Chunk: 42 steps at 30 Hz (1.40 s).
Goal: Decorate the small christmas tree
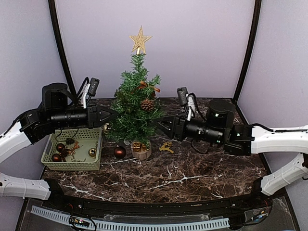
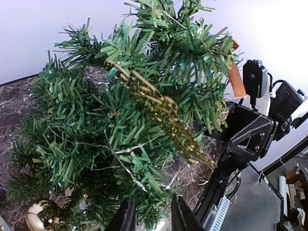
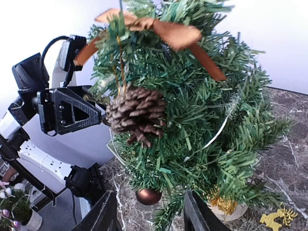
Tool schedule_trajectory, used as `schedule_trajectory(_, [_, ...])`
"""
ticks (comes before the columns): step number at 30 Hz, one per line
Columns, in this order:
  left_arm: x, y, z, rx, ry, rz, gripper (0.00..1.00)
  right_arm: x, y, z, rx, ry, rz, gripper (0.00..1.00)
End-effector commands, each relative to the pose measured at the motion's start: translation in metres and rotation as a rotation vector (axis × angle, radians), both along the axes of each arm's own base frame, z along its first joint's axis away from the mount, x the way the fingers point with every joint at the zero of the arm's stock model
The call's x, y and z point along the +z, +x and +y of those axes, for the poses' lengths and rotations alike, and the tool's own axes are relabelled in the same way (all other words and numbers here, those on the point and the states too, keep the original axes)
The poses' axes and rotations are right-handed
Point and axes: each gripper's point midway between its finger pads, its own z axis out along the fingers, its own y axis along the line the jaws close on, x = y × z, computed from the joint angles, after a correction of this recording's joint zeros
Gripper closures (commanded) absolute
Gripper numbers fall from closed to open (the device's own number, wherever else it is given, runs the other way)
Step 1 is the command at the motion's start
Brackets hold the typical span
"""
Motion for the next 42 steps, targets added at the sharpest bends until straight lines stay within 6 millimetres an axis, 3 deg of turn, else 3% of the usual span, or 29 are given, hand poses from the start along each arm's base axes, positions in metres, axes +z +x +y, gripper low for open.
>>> schedule_trajectory(1, [0.010,-0.005,0.013,0.031,0.003,-0.021,0.67,0.007,0.005,-0.030,-0.102,-0.005,-0.036,0.46])
schedule_trajectory(4, [0.014,-0.009,0.021,0.052,0.003,-0.022,0.58,-0.006,0.012,-0.046,-0.158,-0.037,-0.014,0.42])
schedule_trajectory(10, [0.016,-0.013,0.035,0.108,0.004,-0.002,0.51,-0.033,0.036,-0.087,-0.275,-0.026,0.061,0.41])
schedule_trajectory(13, [0.007,-0.010,0.046,0.176,0.047,0.039,0.49,-0.065,0.056,-0.108,-0.347,-0.061,0.127,0.45])
schedule_trajectory(16, [-0.007,-0.001,0.058,0.247,0.089,0.087,0.47,-0.101,0.072,-0.115,-0.388,-0.142,0.179,0.50])
schedule_trajectory(21, [-0.027,0.009,0.067,0.282,0.089,0.150,0.46,-0.145,0.092,-0.097,-0.375,-0.263,0.169,0.58])
schedule_trajectory(29, [-0.037,0.014,0.070,0.265,0.059,0.138,0.46,-0.187,0.112,-0.061,-0.292,-0.329,0.081,0.66])
schedule_trajectory(42, [-0.040,0.024,0.096,0.382,0.121,0.057,0.47,-0.229,0.147,-0.027,-0.283,-0.418,0.010,0.72])
